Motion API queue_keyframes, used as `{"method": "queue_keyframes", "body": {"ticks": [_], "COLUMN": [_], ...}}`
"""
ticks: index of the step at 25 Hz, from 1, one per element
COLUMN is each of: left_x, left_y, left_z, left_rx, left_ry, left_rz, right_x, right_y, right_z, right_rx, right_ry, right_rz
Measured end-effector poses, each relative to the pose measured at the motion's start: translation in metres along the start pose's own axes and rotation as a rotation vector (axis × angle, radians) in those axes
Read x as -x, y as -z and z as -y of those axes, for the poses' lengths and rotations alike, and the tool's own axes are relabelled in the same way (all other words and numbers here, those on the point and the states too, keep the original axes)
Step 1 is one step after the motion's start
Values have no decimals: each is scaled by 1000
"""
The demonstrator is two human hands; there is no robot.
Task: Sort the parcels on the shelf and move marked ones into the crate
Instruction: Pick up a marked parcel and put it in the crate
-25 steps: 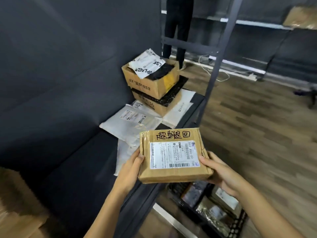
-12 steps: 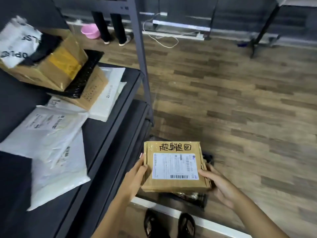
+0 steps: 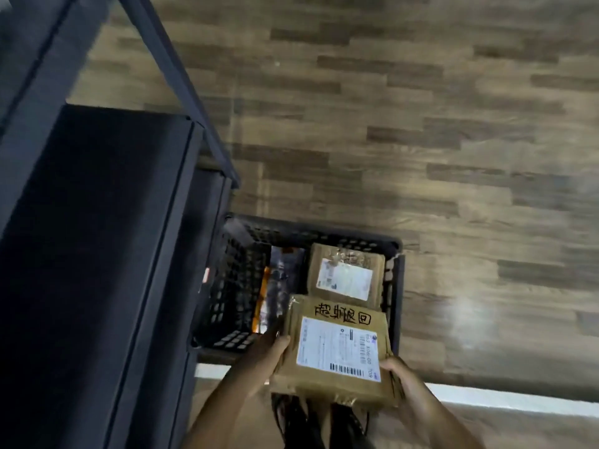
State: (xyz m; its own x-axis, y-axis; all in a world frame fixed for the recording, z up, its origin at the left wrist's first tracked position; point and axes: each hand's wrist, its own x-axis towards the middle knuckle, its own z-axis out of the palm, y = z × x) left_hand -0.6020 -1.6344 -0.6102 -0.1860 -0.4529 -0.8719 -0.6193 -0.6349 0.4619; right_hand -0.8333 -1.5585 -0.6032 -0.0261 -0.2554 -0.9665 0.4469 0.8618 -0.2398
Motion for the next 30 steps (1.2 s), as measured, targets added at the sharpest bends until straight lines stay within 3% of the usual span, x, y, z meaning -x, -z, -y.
{"method": "queue_keyframes", "body": {"ticks": [6, 13, 17, 20, 30], "left_x": [-95, -140, -152, -156, -169], "left_y": [-31, -52, -65, -78, -80], "left_z": [20, 23, 35, 35, 41], "left_rx": [-127, -80, -156, -254, -325], "left_ry": [21, -33, 81, 57, 73], "left_rz": [28, -36, -60, -51, -73], "right_x": [-89, -139, -152, -158, -181], "right_y": [28, 39, 33, 30, 25], "right_z": [-14, -5, -9, -12, -25], "right_rx": [-4, 74, 181, 302, 379], "right_ry": [4, 220, 201, 159, 178], "right_rz": [-100, -186, -198, -236, -294]}}
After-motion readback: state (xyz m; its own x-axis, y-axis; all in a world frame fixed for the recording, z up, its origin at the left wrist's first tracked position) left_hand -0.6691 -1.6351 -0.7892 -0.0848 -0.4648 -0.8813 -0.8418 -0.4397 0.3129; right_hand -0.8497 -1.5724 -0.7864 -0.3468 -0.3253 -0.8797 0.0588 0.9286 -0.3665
